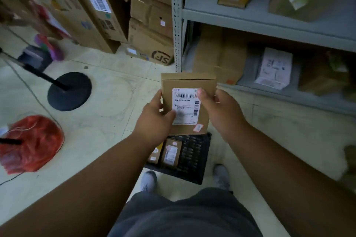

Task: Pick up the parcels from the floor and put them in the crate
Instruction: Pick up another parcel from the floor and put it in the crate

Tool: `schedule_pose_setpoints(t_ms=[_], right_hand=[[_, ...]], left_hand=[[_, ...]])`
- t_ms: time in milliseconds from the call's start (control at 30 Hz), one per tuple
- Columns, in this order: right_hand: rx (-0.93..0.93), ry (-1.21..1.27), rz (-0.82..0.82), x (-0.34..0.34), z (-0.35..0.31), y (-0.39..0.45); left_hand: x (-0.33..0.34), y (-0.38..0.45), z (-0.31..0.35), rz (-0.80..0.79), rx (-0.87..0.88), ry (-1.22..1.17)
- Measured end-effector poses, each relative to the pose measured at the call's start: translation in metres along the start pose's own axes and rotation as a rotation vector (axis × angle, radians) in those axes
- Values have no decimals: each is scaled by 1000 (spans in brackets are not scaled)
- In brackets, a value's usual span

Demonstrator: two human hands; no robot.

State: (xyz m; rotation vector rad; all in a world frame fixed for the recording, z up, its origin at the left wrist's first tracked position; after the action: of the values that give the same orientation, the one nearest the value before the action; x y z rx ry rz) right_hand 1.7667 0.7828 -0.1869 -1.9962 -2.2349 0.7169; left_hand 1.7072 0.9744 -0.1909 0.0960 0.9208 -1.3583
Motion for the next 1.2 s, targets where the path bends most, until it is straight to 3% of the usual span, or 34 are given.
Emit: schedule_pose_setpoints(t_ms=[133, 267, 500, 833, 1200], right_hand=[[142, 4, 126, 35, 59, 4], [197, -10, 231, 55, 119, 16], [208, -106, 354, 83, 282, 52], [425, -198, 293, 158, 544, 82], [534, -477, 101, 197, 675, 147]], left_hand=[[22, 44, -53, -205, -9, 42], [64, 82, -97, -301, -56, 34], [183, 144, -216, -265, -166, 19], [378, 207, -411, -548, -203, 177], [486, 252, -488, -725, -230, 230]])
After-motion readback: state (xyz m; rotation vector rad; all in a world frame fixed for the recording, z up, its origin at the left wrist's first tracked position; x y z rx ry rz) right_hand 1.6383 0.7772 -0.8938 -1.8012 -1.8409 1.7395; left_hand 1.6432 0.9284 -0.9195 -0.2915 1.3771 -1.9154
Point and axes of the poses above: each hand's wrist, its own y-axis towards the middle knuckle, its own x-axis out of the palm, z = x × y, the point moved 10 cm from there along y, towards the middle knuckle, and after that the axes turned 11 degrees about y, right-handed, at the moved point
